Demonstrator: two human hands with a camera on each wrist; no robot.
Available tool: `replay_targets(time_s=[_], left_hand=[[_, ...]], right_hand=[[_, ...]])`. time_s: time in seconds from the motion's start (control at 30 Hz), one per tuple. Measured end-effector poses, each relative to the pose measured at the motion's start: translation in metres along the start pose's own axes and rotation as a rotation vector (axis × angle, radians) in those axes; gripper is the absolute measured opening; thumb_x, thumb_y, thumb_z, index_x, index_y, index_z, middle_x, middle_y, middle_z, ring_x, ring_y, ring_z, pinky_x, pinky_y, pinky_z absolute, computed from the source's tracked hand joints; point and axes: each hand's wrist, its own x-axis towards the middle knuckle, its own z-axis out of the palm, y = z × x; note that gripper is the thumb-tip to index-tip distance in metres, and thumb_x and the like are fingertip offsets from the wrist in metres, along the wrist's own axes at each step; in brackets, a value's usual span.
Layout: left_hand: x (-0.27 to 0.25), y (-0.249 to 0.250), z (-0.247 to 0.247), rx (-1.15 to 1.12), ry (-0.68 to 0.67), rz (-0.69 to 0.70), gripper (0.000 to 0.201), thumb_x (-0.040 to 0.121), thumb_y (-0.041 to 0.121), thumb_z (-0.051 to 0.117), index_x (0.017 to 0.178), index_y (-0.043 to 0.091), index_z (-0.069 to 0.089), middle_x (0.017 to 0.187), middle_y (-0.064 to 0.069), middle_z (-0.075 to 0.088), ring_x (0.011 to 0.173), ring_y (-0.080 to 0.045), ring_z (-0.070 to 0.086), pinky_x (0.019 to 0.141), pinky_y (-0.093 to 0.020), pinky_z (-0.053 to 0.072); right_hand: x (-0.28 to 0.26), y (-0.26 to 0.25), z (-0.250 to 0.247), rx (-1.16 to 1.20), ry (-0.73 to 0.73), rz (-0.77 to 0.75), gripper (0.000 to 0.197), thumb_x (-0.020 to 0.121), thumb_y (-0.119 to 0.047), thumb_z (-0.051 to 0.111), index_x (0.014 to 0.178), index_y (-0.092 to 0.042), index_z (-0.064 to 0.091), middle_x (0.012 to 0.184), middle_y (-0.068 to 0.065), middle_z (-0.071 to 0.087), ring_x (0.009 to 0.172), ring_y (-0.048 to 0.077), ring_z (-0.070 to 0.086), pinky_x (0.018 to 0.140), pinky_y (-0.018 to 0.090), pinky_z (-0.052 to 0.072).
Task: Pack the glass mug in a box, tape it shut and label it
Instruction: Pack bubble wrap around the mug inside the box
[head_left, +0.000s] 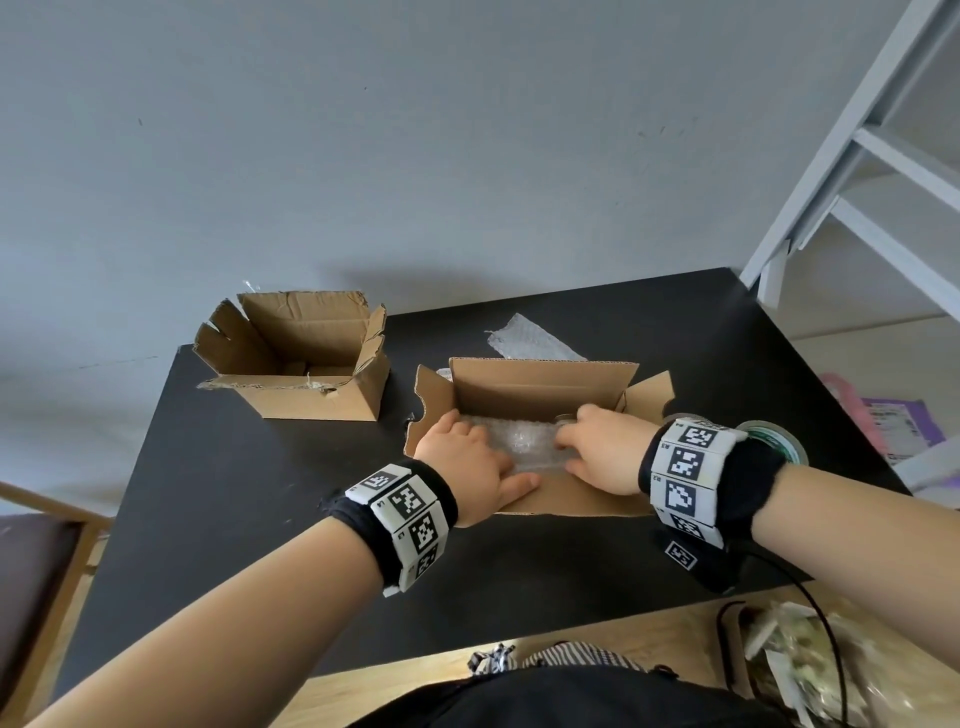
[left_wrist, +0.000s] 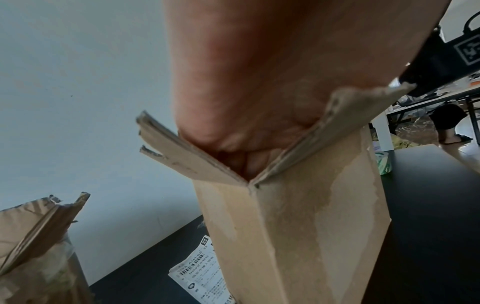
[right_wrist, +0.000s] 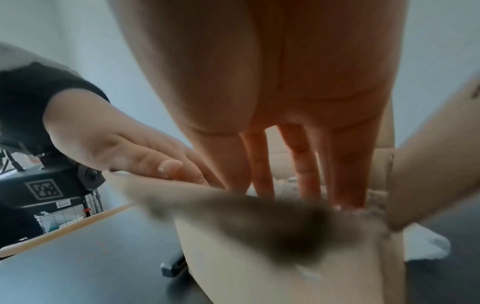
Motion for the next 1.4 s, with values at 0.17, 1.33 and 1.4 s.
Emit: replay_targets(time_s=[0.17, 1.33, 1.4], left_hand=[[-0.001, 0.0, 0.0, -0.009, -0.01, 0.002, 0.063, 0.092, 0.063, 0.006, 0.124, 0.032, 0.052, 0.12, -0.002, 0.062, 0.128, -0.024, 0.045, 0.111, -0.054, -0.013], [0.003, -0.021, -0.081, -0.228, 0.172, -0.017, 0.038, 0.094, 0.051, 0.039, 0.103, 0.025, 0.066, 0.102, 0.006, 0.064, 0.093, -0.015, 0.059, 0.082, -0.033, 0.049], [0.008, -0.025, -0.1, -0.215, 0.226, -0.01, 0.036, 0.094, 0.049, 0.041, 0.108, 0.026, 0.064, 0.106, 0.006, 0.063, 0.097, -0.015, 0.058, 0.085, -0.033, 0.048]], right_hand=[[0.005, 0.004, 0.01, 0.072, -0.068, 0.0, 0.042, 0.1, -0.04, 0.028, 0.136, -0.024, 0.041, 0.132, 0.009, 0.032, 0.115, 0.027, 0.048, 0.103, 0.04, 0.038], [-0.01, 0.04, -0.05, 0.293, 0.294, -0.062, 0.029, 0.094, -0.032, 0.049, 0.098, -0.013, 0.07, 0.091, -0.005, 0.063, 0.089, 0.014, 0.061, 0.076, 0.024, 0.041], [-0.007, 0.055, -0.067, 0.343, 0.373, -0.027, 0.025, 0.094, -0.021, 0.049, 0.097, -0.008, 0.07, 0.083, -0.006, 0.061, 0.08, 0.015, 0.062, 0.072, 0.024, 0.043]])
